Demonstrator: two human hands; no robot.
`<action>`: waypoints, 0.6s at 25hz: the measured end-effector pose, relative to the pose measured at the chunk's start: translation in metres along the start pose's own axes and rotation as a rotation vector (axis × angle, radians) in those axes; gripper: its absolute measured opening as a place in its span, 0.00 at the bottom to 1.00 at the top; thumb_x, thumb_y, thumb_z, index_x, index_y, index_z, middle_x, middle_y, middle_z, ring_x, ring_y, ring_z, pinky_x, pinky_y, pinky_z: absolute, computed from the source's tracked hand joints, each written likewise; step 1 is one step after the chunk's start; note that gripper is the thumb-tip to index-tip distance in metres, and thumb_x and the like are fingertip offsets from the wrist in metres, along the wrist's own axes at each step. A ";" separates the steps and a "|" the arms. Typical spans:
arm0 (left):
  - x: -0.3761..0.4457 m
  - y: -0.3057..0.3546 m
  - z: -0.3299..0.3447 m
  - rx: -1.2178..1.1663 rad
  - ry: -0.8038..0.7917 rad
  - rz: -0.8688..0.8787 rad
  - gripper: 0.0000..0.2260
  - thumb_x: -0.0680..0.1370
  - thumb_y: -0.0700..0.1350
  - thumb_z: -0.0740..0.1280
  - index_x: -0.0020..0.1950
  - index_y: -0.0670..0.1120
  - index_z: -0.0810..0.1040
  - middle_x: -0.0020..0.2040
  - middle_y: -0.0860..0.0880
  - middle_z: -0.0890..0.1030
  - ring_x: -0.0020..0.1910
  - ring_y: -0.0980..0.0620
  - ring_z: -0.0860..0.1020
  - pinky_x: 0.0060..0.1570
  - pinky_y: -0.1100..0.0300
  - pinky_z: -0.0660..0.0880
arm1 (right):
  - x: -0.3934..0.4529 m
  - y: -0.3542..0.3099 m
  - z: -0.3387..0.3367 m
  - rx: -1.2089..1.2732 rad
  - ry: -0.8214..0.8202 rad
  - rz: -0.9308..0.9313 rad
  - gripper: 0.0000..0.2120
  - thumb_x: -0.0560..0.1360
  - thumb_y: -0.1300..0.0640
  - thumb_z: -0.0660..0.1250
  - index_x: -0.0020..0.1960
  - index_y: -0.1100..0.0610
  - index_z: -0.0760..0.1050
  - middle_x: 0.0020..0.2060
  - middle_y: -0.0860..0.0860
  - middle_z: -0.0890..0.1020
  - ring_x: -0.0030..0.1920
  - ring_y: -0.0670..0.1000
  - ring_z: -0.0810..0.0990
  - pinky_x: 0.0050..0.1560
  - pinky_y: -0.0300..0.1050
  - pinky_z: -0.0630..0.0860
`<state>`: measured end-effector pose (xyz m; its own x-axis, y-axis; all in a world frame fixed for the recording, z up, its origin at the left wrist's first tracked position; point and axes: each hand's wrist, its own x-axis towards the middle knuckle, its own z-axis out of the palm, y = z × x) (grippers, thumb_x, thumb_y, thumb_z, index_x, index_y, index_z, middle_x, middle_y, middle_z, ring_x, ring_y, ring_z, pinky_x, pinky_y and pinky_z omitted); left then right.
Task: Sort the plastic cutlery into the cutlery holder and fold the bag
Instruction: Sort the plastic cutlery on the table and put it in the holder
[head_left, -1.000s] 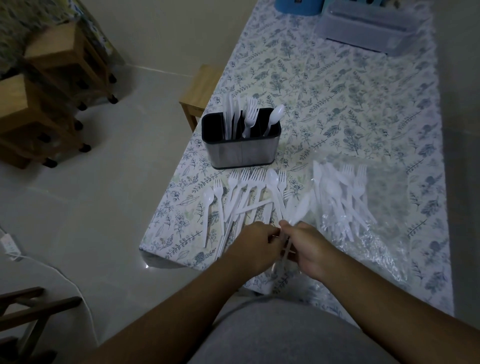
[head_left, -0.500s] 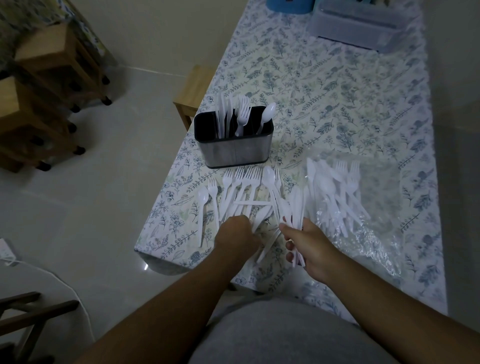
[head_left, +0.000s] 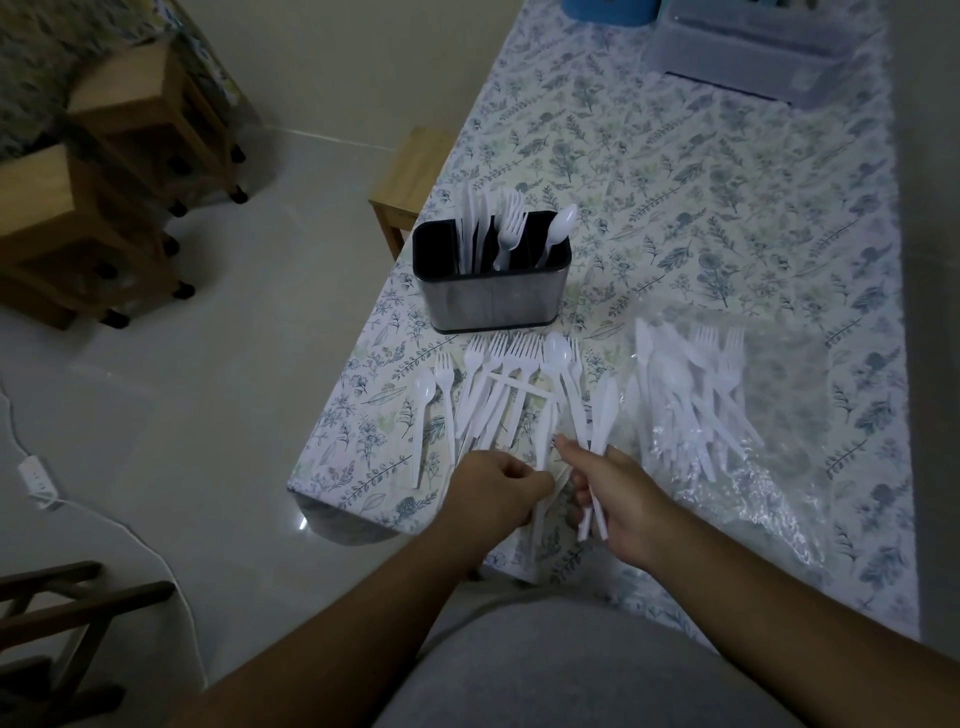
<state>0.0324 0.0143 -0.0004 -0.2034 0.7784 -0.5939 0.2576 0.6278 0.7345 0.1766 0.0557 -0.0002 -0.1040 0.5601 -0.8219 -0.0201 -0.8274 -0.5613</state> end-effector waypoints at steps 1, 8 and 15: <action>-0.001 0.003 0.001 -0.013 -0.008 0.036 0.06 0.72 0.43 0.73 0.39 0.41 0.84 0.33 0.43 0.84 0.31 0.50 0.82 0.40 0.45 0.84 | -0.003 -0.001 0.003 -0.008 -0.016 -0.014 0.11 0.76 0.49 0.73 0.49 0.56 0.77 0.30 0.50 0.70 0.28 0.48 0.68 0.27 0.42 0.70; 0.001 0.003 -0.006 0.244 0.099 0.275 0.07 0.77 0.49 0.71 0.50 0.48 0.85 0.40 0.54 0.84 0.38 0.58 0.81 0.37 0.70 0.75 | 0.007 -0.006 0.009 -0.104 0.040 -0.080 0.16 0.78 0.44 0.68 0.52 0.57 0.82 0.35 0.51 0.79 0.32 0.50 0.74 0.34 0.46 0.72; 0.030 -0.034 -0.039 0.531 0.266 0.178 0.13 0.74 0.46 0.73 0.55 0.44 0.76 0.50 0.49 0.74 0.47 0.50 0.77 0.44 0.58 0.77 | 0.008 -0.004 0.008 -0.079 -0.009 -0.039 0.16 0.78 0.44 0.68 0.50 0.58 0.80 0.34 0.53 0.83 0.38 0.53 0.82 0.41 0.49 0.77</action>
<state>-0.0191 0.0170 -0.0304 -0.3250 0.8882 -0.3247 0.7304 0.4538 0.5104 0.1681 0.0631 -0.0039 -0.1136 0.5909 -0.7987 0.0541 -0.7991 -0.5988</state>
